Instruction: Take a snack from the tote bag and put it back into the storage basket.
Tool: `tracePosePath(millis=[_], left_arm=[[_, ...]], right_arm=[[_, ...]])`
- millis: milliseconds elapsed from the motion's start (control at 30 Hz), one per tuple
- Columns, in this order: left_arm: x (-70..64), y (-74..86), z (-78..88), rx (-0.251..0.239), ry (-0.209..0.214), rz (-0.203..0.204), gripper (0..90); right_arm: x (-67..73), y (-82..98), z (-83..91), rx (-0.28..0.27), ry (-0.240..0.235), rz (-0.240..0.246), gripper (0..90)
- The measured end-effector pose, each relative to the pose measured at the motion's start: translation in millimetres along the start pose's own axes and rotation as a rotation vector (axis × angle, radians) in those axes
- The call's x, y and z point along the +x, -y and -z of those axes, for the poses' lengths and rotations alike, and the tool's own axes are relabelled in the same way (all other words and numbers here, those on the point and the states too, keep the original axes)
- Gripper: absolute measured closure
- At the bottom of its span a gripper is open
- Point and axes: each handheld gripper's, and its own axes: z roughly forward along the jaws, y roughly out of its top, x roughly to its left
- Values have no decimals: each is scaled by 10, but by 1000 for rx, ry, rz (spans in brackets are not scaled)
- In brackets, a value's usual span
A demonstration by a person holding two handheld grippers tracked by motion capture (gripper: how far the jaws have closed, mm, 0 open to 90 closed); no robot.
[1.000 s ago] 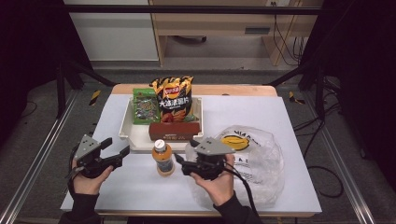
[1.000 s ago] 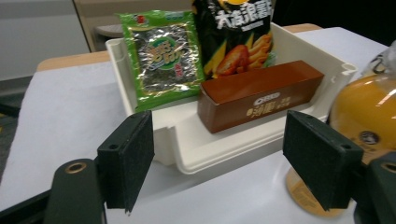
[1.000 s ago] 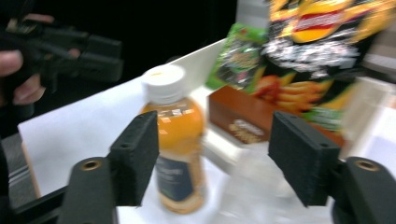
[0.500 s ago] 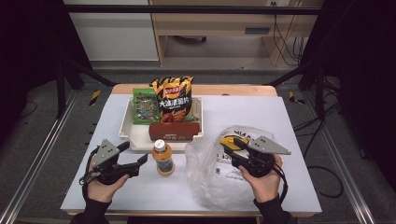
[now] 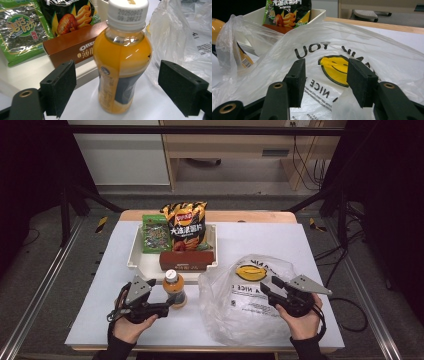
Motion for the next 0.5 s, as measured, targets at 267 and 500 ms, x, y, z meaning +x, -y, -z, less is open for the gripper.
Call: tracePosePath(millis=[267, 500], left_arm=[[-89, -81, -235, -1, -16, 21, 150], [-138, -99, -285, 12, -76, 16, 292]], right_arm=[[-38, 23, -23, 10, 5, -1, 474], [-54, 32, -25, 10, 6, -5, 473]])
